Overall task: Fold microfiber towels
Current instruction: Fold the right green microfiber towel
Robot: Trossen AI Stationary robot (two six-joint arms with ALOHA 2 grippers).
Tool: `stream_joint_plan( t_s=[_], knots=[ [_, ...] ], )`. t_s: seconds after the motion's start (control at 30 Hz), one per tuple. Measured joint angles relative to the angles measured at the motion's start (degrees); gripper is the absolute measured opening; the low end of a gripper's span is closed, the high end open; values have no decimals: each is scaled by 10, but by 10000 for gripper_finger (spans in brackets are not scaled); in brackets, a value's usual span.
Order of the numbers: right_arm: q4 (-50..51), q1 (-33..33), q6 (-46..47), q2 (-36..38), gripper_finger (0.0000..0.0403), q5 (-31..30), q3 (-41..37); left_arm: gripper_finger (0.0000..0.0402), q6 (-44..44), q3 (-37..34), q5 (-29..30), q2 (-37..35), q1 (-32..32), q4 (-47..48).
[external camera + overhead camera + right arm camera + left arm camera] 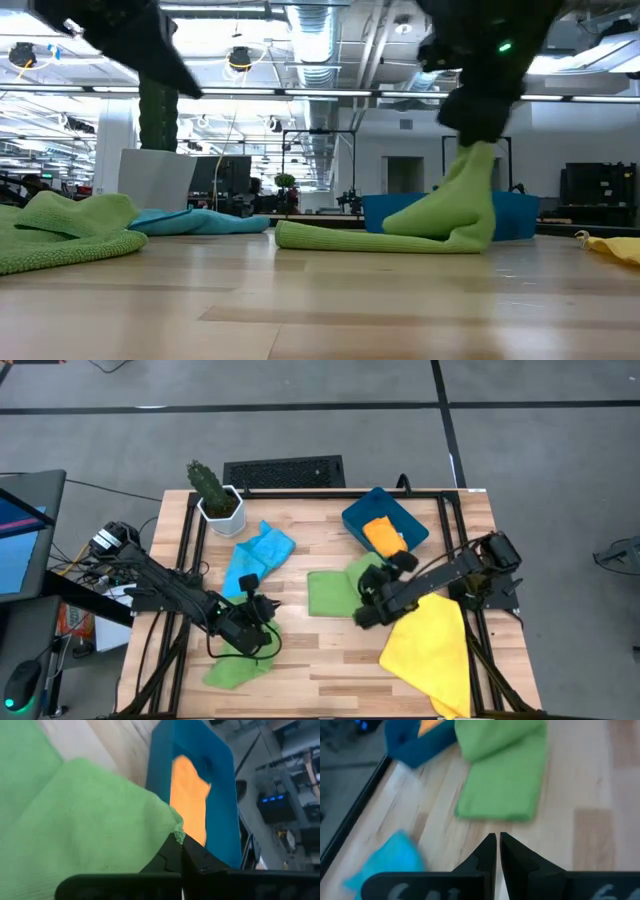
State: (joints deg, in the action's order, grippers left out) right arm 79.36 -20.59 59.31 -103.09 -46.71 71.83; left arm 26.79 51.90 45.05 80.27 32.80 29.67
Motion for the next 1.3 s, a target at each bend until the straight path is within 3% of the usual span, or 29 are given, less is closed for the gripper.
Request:
stream_joint_plan(
  t_s=[0.07, 0.27, 0.43, 0.53, 0.73, 1.0, 1.3],
  knots=[
    [21, -15, 40, 0, 9, 9, 0, 15, -56, -19, -20, 0, -10, -88],
    [93, -49, 138, 0, 11, 17, 0, 15, -190, -116, -168, 2, -72, -355],
    [104, -61, 158, 0, 11, 19, 0, 3, -248, -164, -219, 5, -133, -470],
    [104, -60, 167, 0, 14, 20, 0, 1, -261, -176, -299, 5, -168, -484],
    [103, -60, 168, -1, 11, 20, 0, 0, -280, -163, -360, 82, -207, -525],
    [104, -64, 168, -1, 12, 27, 0, 0, -311, -72, -341, 229, -226, -494],
    [106, -80, 174, -1, 13, 50, 0, 0, -278, -32, -358, 273, -239, -392]
  ],
)
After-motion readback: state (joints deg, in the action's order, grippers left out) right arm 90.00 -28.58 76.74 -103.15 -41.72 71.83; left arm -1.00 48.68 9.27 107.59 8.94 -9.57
